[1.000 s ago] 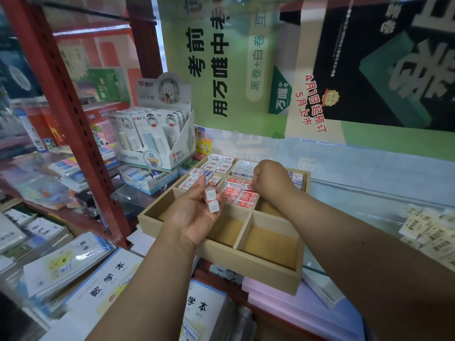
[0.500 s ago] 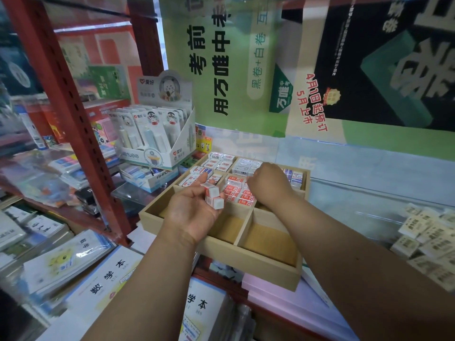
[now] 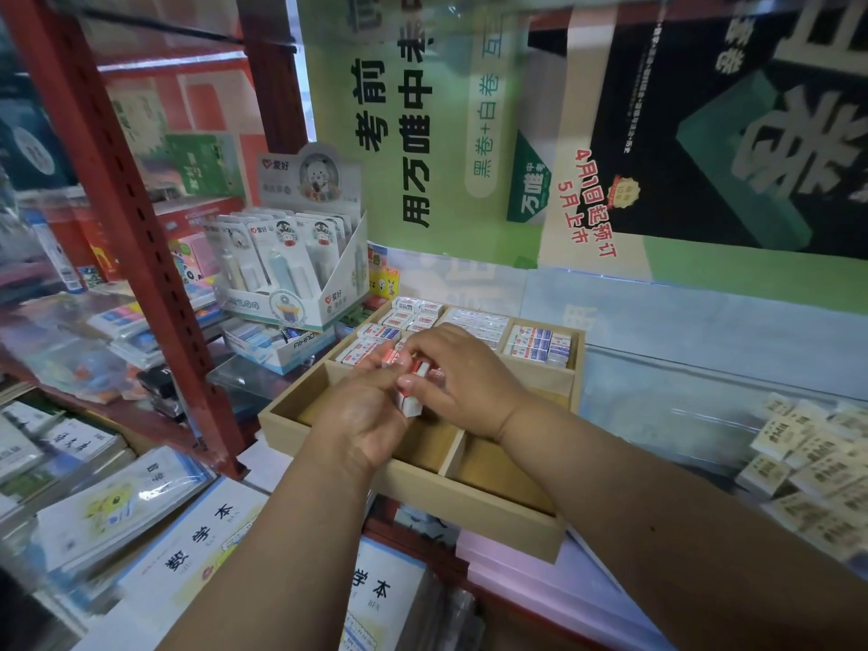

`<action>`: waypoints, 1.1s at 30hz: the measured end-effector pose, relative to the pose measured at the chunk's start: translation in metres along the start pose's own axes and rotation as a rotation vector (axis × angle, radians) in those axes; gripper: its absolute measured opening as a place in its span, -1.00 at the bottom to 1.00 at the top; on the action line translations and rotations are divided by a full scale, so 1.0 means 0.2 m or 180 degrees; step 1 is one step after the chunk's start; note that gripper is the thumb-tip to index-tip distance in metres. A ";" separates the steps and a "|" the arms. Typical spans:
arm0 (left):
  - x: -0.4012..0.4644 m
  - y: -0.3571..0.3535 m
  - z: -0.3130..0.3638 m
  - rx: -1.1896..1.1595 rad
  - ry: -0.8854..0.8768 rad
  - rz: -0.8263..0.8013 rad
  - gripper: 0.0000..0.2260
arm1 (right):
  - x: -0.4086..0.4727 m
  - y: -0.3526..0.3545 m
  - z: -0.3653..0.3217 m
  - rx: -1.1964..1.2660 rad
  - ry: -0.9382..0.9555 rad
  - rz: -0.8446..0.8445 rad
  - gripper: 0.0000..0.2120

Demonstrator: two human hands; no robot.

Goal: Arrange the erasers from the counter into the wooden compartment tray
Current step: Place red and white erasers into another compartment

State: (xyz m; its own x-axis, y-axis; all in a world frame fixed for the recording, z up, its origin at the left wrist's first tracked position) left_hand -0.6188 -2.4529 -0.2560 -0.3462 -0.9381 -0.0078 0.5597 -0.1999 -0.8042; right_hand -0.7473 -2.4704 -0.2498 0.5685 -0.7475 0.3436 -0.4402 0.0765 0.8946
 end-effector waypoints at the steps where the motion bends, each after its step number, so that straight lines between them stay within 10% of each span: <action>1: 0.00 0.00 0.00 0.0019 -0.0008 0.0003 -0.56 | 0.00 0.00 0.00 0.0045 0.0042 0.0015 -0.65; 16: 0.01 0.00 0.00 -0.0174 0.0160 0.0048 -0.72 | -0.01 0.00 0.04 0.0991 -0.0438 0.0021 -0.82; 25: 0.02 0.00 0.00 -0.0197 -0.0107 0.0385 -0.56 | -0.03 0.07 0.14 0.1330 -0.1428 0.1133 -0.88; 33: -0.01 -0.02 0.02 -0.0379 -0.0313 0.0310 -0.79 | -0.02 0.02 0.18 0.0554 -0.1616 0.0217 -0.89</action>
State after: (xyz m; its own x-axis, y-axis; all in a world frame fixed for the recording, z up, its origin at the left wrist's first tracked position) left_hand -0.6177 -2.4505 -0.2504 -0.2162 -0.9757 -0.0356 0.4920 -0.0773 -0.8672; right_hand -0.7766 -2.4919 -0.2573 0.1464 -0.9728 0.1794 -0.5974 0.0577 0.7999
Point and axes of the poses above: each hand's wrist, its own x-axis towards the middle knuckle, its own y-axis out of the back of the hand, z = x × y, the point moved 1 cm from there along x, towards the middle knuckle, and after that the axes turned 13 degrees about -z, right-handed, at the moved point
